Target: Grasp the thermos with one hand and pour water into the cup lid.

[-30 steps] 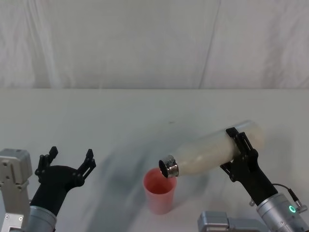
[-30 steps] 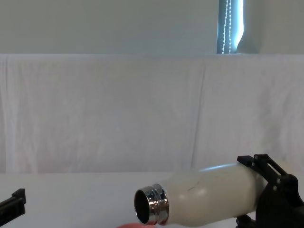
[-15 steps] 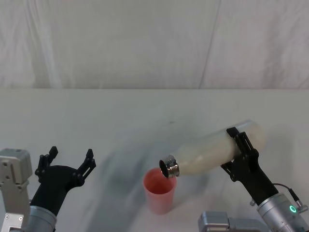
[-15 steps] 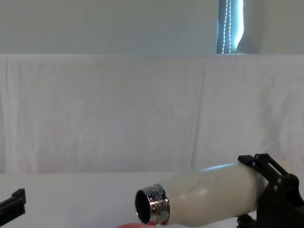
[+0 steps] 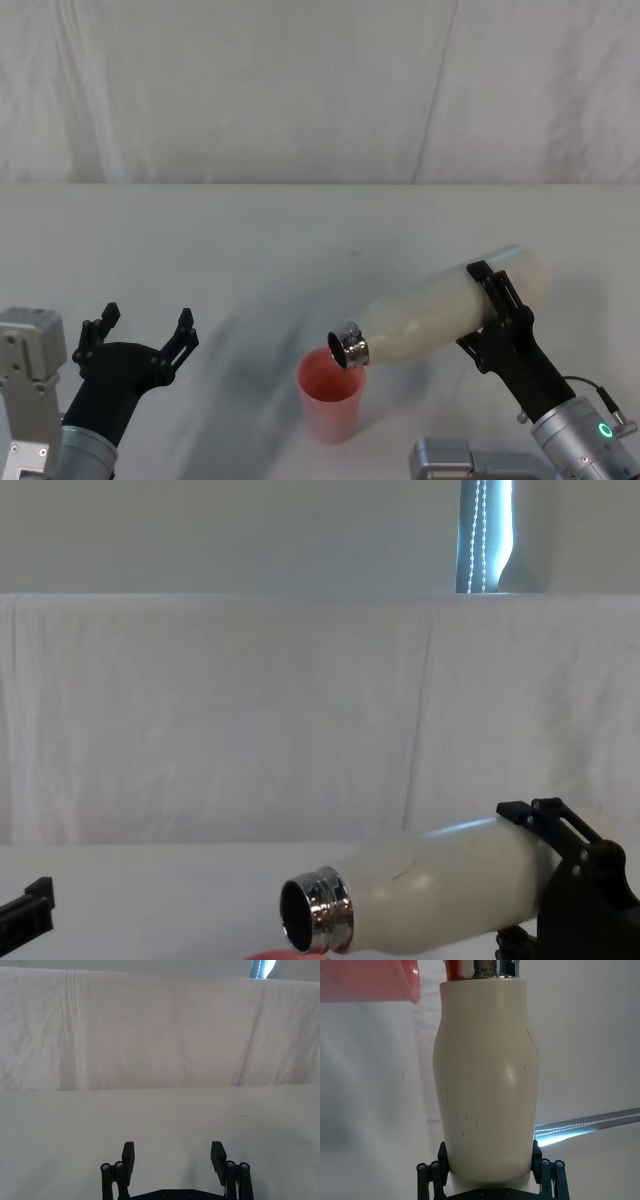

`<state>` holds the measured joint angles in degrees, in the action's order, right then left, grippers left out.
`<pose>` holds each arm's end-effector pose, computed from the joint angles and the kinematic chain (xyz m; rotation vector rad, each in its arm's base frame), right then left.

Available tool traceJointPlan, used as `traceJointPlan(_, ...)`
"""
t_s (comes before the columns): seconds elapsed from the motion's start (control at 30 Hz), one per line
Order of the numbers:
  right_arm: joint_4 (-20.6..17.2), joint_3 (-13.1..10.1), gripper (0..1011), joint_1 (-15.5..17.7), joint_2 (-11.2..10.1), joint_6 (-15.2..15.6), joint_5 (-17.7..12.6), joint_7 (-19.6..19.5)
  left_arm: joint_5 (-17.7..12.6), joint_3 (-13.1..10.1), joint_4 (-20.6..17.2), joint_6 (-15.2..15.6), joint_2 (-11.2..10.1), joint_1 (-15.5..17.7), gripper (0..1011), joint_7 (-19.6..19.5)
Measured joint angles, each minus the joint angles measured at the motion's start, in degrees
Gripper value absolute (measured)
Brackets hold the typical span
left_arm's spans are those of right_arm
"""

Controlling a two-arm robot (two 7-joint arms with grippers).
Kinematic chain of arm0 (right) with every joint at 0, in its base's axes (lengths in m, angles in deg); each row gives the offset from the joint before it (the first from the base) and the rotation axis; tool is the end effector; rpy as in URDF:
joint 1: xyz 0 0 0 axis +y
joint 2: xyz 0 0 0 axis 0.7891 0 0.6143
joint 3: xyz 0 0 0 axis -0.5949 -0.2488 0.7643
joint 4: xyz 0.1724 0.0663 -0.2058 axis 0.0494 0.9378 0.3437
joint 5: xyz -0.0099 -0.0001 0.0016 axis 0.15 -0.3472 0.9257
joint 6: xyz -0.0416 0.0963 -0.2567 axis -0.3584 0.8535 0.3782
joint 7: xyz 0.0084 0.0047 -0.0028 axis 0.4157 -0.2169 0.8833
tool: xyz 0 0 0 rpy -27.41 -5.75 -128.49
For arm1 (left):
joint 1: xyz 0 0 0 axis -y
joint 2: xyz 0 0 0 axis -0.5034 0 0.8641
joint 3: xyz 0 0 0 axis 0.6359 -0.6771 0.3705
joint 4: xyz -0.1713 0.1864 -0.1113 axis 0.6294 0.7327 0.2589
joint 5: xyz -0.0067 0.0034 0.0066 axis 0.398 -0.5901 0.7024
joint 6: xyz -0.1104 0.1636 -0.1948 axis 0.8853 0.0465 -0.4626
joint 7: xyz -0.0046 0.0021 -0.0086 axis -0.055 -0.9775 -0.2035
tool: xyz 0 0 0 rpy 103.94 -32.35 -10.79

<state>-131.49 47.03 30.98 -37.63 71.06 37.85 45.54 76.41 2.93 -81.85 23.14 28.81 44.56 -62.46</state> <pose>0.2889 0.0263 -0.3104 -0.6609 -1.4284 -1.0000 0.2251 0.0375 -0.2724 -0.0379 0.0140 1.4462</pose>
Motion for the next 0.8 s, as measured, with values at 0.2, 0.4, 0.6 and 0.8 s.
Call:
traceJointPlan(0.2, 0.03, 0.18, 960, -0.17, -0.04, 0.14, 0.26, 0.0, 0.0, 0.0, 0.0, 0.0, 0.0, 0.0, 1001, 0.0)
traceJointPlan(0.4, 0.2, 0.39, 959, -0.42, -0.04, 0.32, 0.45, 0.0, 0.0, 0.0, 0.0, 0.0, 0.0, 0.0, 1001, 0.0)
traceJointPlan(0.6, 0.43, 0.52, 960, -0.63, -0.02, 0.41, 0.55, 0.01, 0.0, 0.0, 0.0, 0.0, 0.0, 0.0, 1001, 0.0)
traceJointPlan(0.8, 0.5, 0.53, 959, -0.68, 0.02, 0.48, 0.55, 0.03, 0.0, 0.0, 0.0, 0.0, 0.0, 0.0, 1001, 0.0)
